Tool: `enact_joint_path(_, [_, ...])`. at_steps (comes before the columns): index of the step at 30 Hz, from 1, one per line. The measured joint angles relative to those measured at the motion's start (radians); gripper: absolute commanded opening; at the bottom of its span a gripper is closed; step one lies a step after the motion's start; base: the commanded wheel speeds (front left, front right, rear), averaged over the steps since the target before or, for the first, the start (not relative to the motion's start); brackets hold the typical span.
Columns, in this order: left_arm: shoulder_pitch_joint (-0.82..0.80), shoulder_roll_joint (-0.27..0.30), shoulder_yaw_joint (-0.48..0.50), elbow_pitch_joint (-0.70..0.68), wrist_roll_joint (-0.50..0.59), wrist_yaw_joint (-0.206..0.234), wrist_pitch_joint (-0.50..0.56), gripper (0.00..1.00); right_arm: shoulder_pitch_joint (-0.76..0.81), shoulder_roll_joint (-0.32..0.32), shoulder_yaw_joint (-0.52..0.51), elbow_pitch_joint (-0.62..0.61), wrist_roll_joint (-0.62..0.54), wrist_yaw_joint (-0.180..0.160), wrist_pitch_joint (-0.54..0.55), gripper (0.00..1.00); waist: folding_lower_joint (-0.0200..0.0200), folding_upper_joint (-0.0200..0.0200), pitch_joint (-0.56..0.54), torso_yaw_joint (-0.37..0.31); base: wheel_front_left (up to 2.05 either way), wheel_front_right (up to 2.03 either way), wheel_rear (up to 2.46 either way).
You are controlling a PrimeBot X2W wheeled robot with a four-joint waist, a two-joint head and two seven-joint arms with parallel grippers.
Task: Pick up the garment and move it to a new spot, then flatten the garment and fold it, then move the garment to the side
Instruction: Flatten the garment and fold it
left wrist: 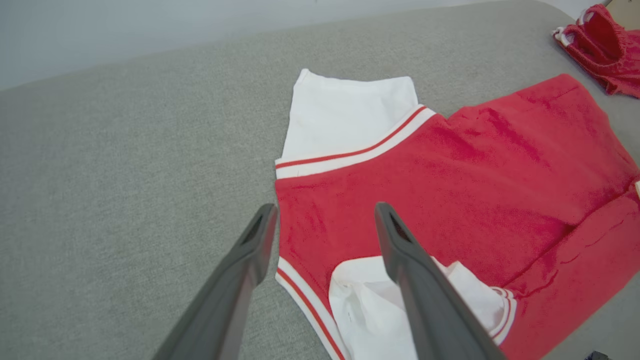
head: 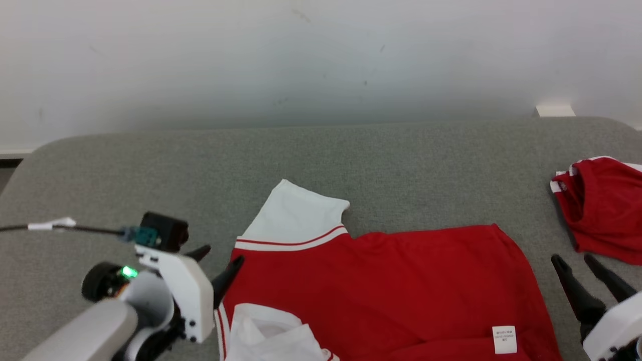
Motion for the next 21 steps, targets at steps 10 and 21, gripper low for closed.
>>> enact_joint_path(10, [-0.383, -0.134, 0.003, 0.329, -0.070, -0.201, 0.185, 1.00, -0.377, -0.026, 0.182, 0.238, 0.057, 0.000, 0.068, 1.00, 0.0001, 0.0000, 0.151, -0.019, 0.00, 0.00, 0.00])
enact_joint_path(21, [-0.638, -0.245, -0.051, 0.647, -0.067, -0.317, 0.302, 1.00, -0.580, -0.059, 0.434, 0.360, 0.182, 0.000, 0.128, 1.00, 0.0002, 0.0000, 0.272, -0.049, 0.00, 0.00, 0.00])
